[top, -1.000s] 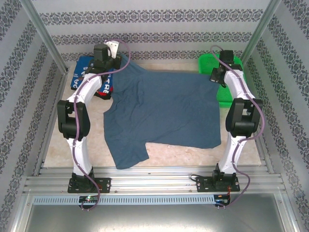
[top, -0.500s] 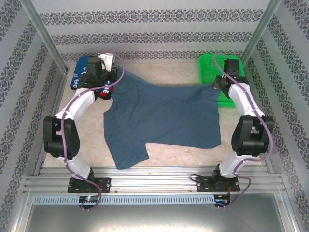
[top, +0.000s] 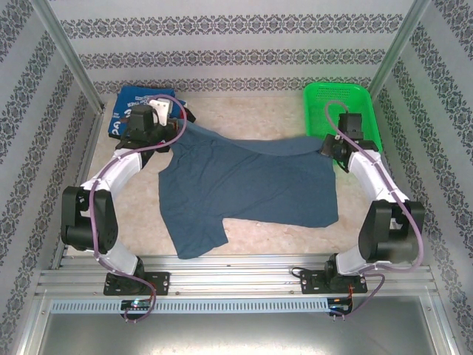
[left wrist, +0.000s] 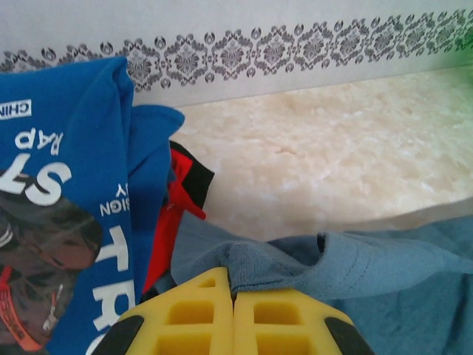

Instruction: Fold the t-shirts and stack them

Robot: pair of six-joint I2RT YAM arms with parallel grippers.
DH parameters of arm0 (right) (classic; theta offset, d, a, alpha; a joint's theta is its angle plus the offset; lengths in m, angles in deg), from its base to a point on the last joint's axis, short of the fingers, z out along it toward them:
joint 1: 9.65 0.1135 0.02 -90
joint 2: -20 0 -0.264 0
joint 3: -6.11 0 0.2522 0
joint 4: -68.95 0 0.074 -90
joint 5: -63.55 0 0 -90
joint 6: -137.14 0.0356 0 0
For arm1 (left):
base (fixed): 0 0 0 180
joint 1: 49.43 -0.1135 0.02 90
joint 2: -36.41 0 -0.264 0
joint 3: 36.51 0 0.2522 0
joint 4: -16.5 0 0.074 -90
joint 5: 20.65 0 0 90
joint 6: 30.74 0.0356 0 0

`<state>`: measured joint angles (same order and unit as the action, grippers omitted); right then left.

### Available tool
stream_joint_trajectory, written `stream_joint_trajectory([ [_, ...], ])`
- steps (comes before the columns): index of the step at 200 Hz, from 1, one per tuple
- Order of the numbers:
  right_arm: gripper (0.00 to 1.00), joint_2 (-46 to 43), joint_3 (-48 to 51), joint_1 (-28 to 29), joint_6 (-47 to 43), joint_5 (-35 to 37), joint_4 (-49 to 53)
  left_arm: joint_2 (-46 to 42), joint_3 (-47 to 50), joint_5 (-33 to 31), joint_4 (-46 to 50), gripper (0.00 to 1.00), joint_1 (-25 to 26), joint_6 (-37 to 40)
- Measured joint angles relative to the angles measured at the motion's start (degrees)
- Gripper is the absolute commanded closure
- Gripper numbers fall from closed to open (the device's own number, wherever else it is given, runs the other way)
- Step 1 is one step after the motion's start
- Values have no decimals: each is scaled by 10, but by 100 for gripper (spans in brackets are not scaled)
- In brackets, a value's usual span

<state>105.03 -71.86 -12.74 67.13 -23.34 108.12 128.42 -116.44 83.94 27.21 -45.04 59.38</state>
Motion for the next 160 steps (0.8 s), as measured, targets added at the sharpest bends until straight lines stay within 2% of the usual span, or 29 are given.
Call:
stream_joint_trajectory([
  [81,100,-47,104,3,61,-26,-25,-20,37,4,0,100,0,-11],
  [160,100,-50,133,3,72,-26,-30,-24,82,-1,0,100,0,-19],
])
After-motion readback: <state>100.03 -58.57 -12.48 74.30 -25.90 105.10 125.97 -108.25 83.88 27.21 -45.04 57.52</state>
